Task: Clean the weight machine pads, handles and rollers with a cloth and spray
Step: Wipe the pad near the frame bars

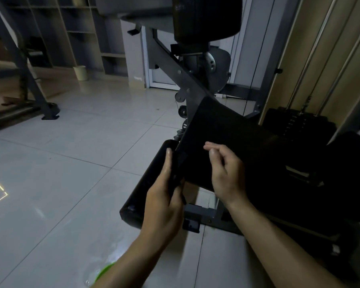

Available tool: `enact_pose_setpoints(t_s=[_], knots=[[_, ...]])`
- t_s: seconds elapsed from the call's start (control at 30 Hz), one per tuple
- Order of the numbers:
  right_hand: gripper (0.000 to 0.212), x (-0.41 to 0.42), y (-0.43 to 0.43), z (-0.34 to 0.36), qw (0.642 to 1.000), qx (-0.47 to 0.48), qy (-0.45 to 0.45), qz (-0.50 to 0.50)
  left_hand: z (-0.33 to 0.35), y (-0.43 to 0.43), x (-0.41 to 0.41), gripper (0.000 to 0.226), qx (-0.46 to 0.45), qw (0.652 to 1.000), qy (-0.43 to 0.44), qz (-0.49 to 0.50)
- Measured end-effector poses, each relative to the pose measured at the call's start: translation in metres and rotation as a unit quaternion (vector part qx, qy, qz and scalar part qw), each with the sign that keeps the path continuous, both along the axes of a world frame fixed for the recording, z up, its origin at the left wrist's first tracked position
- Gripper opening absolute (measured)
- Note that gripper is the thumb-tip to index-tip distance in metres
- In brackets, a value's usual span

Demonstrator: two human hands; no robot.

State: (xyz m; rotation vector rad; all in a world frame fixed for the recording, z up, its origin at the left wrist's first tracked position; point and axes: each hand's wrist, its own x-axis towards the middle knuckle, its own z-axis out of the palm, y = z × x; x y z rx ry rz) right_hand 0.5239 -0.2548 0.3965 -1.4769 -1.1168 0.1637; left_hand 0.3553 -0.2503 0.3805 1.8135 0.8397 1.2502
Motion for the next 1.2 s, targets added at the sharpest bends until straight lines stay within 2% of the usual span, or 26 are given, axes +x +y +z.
enact_pose_setpoints(t_s=[0.07, 0.13, 0.17, 0.23, 0.3, 0.33, 0.37, 0.43, 0.47, 0.5, 0.53, 0.57, 0.6, 0.67, 0.8, 1.07, 1.2], knots=[[0.037, -0.015, -0.022, 0.012, 0.984, 0.012, 0.148, 0.093, 0.007, 0.004, 0.010, 0.070, 0.036, 0.999, 0.017, 0.007], [0.041, -0.028, -0.036, 0.019, 0.933, -0.031, 0.289, 0.212, 0.010, 0.003, 0.022, 0.072, 0.076, 0.993, 0.080, -0.032], [0.037, -0.031, -0.039, 0.022, 0.915, -0.043, 0.326, 0.233, 0.009, -0.001, 0.026, 0.075, 0.103, 0.985, 0.127, -0.056], [0.029, -0.032, -0.039, 0.026, 0.907, -0.026, 0.372, 0.196, 0.009, -0.006, 0.024, 0.081, 0.136, 0.970, 0.176, -0.098], [0.029, -0.028, -0.036, 0.030, 0.915, 0.026, 0.383, 0.125, 0.007, 0.002, 0.011, 0.079, 0.144, 0.976, 0.133, -0.100], [0.031, -0.024, -0.033, 0.029, 0.931, 0.056, 0.350, 0.087, 0.004, 0.010, 0.003, 0.075, 0.124, 0.985, 0.100, -0.073], [0.035, -0.019, -0.030, 0.029, 0.956, 0.079, 0.278, 0.051, 0.006, 0.018, -0.005, 0.068, 0.081, 0.994, 0.063, -0.024], [0.039, -0.016, -0.021, 0.023, 0.993, 0.094, 0.065, 0.036, 0.011, 0.039, -0.012, 0.051, -0.075, 0.996, -0.008, 0.044], [0.036, -0.015, -0.013, 0.016, 0.993, 0.081, -0.067, 0.058, 0.012, 0.048, -0.010, 0.048, -0.160, 0.986, -0.037, 0.034], [0.032, -0.014, -0.005, 0.005, 0.971, 0.054, -0.218, 0.078, 0.013, 0.054, -0.008, 0.048, -0.216, 0.975, -0.053, 0.004], [0.032, -0.012, 0.002, -0.009, 0.931, 0.025, -0.355, 0.088, 0.013, 0.057, -0.007, 0.048, -0.242, 0.968, -0.058, -0.028], [0.035, -0.007, 0.007, -0.023, 0.888, 0.001, -0.453, 0.086, 0.011, 0.062, -0.007, 0.049, -0.258, 0.963, -0.063, -0.051], [0.038, -0.001, 0.009, -0.033, 0.857, -0.016, -0.509, 0.079, 0.009, 0.065, -0.008, 0.050, -0.267, 0.959, -0.065, -0.066], [0.043, 0.014, 0.005, -0.039, 0.832, -0.023, -0.549, 0.077, 0.007, 0.072, -0.011, 0.050, -0.268, 0.958, -0.063, -0.081], [0.039, 0.041, -0.016, -0.042, 0.808, -0.031, -0.583, 0.083, 0.009, 0.078, -0.014, 0.051, -0.261, 0.961, -0.038, -0.087], [0.021, -0.022, 0.033, -0.032, 0.819, 0.050, -0.570, 0.044, 0.019, 0.065, -0.007, 0.033, -0.261, 0.957, -0.101, -0.078], [0.024, 0.026, -0.006, -0.041, 0.810, 0.005, -0.584, 0.055, 0.017, 0.069, 0.010, 0.023, -0.215, 0.972, -0.096, -0.002]])
